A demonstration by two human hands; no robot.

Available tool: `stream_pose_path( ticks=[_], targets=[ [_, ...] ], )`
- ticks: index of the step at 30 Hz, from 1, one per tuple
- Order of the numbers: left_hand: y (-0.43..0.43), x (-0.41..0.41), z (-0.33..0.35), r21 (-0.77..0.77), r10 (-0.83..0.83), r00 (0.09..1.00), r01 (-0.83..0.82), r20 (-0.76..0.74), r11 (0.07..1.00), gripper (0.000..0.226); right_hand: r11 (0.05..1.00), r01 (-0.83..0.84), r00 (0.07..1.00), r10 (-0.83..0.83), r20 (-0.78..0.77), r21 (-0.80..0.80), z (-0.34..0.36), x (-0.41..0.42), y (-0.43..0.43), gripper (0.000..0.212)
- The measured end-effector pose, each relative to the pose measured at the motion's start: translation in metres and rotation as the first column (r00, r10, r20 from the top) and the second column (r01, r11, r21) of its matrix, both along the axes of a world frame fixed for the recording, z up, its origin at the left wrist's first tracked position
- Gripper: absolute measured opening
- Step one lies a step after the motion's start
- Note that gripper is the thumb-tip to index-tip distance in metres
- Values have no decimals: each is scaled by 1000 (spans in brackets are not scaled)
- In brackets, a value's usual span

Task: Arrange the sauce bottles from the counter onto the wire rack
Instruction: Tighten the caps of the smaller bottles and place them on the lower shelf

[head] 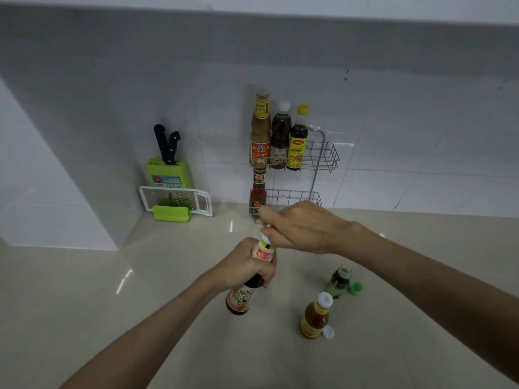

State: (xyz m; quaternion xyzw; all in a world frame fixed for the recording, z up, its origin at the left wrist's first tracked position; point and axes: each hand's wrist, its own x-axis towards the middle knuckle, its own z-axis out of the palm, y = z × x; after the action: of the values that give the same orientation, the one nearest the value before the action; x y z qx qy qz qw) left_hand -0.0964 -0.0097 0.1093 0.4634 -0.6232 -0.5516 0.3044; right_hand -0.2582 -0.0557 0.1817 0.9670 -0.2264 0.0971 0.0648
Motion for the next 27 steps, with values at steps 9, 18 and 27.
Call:
stream_pose_path(
  ticks=[9,18,27],
  targets=[
    [-4,-3,-13,5,100,995,-100,-9,995,5,942,157,974,-198,113,295,-14,12,-2,24],
    [-7,-21,-9,-29,310,950,-311,-37,950,13,970,204,978,-206,6,133,5,11,-6,24],
    [-5,0,7,40,-195,978,198,-75,979,6,1000,-28,994,27,-105,-11,17,-3,-8,39]
  ],
)
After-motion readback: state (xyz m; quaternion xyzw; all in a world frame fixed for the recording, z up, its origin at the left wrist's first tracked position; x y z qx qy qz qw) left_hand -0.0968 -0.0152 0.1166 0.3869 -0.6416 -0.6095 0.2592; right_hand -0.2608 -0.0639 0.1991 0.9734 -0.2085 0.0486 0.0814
